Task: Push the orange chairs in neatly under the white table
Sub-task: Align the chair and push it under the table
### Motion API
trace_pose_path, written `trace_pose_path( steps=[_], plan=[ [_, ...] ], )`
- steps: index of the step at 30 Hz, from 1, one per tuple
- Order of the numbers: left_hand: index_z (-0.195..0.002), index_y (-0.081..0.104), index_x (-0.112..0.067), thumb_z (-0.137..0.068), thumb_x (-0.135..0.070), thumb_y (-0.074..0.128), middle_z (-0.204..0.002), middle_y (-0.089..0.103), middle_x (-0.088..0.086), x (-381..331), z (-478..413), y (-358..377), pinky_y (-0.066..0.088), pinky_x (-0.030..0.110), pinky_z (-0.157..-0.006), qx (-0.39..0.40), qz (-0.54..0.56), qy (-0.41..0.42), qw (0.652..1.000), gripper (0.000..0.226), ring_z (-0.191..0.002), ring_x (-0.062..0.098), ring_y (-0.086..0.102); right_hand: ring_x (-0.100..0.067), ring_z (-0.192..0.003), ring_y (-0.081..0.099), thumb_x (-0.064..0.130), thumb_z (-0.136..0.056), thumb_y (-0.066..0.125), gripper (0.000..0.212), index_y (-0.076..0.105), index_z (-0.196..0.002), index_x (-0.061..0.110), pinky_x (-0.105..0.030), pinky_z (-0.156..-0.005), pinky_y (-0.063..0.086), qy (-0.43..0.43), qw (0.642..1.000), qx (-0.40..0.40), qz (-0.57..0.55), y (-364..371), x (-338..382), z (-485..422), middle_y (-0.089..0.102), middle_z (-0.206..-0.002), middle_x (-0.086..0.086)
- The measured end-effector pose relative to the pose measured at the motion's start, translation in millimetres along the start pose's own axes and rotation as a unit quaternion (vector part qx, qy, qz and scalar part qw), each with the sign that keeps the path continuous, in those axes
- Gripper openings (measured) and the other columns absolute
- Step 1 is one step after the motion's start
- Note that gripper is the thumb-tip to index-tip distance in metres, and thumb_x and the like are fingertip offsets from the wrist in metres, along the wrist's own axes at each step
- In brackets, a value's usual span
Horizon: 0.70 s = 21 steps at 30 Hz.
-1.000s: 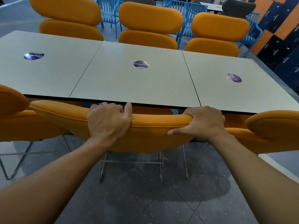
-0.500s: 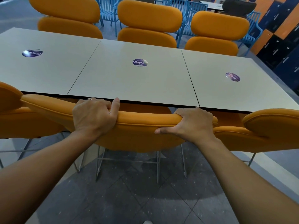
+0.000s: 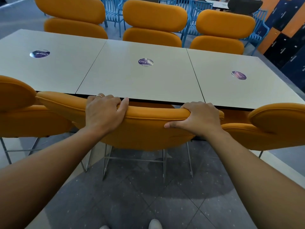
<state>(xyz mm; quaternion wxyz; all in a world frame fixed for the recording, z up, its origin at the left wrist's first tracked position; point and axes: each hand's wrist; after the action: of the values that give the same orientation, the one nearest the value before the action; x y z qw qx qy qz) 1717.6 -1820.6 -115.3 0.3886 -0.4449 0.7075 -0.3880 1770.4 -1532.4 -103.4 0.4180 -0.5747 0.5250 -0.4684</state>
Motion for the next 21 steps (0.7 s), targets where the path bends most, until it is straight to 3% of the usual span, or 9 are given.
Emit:
trace_pose_path(
  steps=[4,9,17,21],
  plan=[
    [-0.101,0.07,-0.026,-0.09,-0.077,0.018,-0.097,0.068,0.001,6,3,-7,0.031,0.047,-0.095,0.041,0.004,0.012,0.999,0.073,-0.098,0.027,0.057,-0.013,-0.086,0.06,0.106,-0.056,0.035,0.094,0.069,-0.102,0.032,-0.035,-0.079,0.045,0.001,1.0,-0.03,-0.002,5,1,8,0.069,-0.092,0.01],
    [-0.12,0.059,-0.033,-0.058,-0.101,0.025,-0.115,0.065,0.003,13,1,-10,0.029,0.05,-0.098,0.099,-0.081,0.072,0.989,0.098,-0.112,0.033,0.053,-0.02,-0.1,0.06,0.104,-0.053,0.04,0.098,0.065,-0.113,0.031,-0.041,-0.089,0.042,0.003,0.999,-0.031,0.014,8,3,10,0.069,-0.105,0.005],
    [-0.094,0.065,-0.027,-0.05,-0.104,0.022,-0.094,0.069,0.001,24,-16,-10,0.037,0.049,-0.088,0.097,-0.116,0.121,0.981,0.098,-0.099,0.032,0.059,-0.02,-0.098,0.06,0.097,-0.054,0.054,0.086,0.069,-0.103,0.028,-0.041,-0.088,0.039,0.038,0.997,-0.064,0.001,12,18,6,0.07,-0.098,0.004],
    [-0.082,0.059,-0.025,-0.048,-0.104,0.022,-0.077,0.062,-0.002,40,-15,-13,0.038,0.045,-0.082,0.089,-0.088,0.117,0.985,0.095,-0.079,0.024,0.058,-0.019,-0.094,0.058,0.097,-0.053,0.05,0.083,0.068,-0.096,0.028,-0.04,-0.084,0.036,0.034,0.996,-0.085,0.007,17,31,7,0.068,-0.093,0.006]
  ],
)
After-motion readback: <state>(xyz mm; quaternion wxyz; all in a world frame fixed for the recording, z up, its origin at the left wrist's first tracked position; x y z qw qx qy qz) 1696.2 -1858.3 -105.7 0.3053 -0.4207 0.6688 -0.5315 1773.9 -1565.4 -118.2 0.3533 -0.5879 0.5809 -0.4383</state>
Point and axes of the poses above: each hand's wrist, its own z-axis away from the middle knuckle, its own y-axis out of the palm, x = y × z
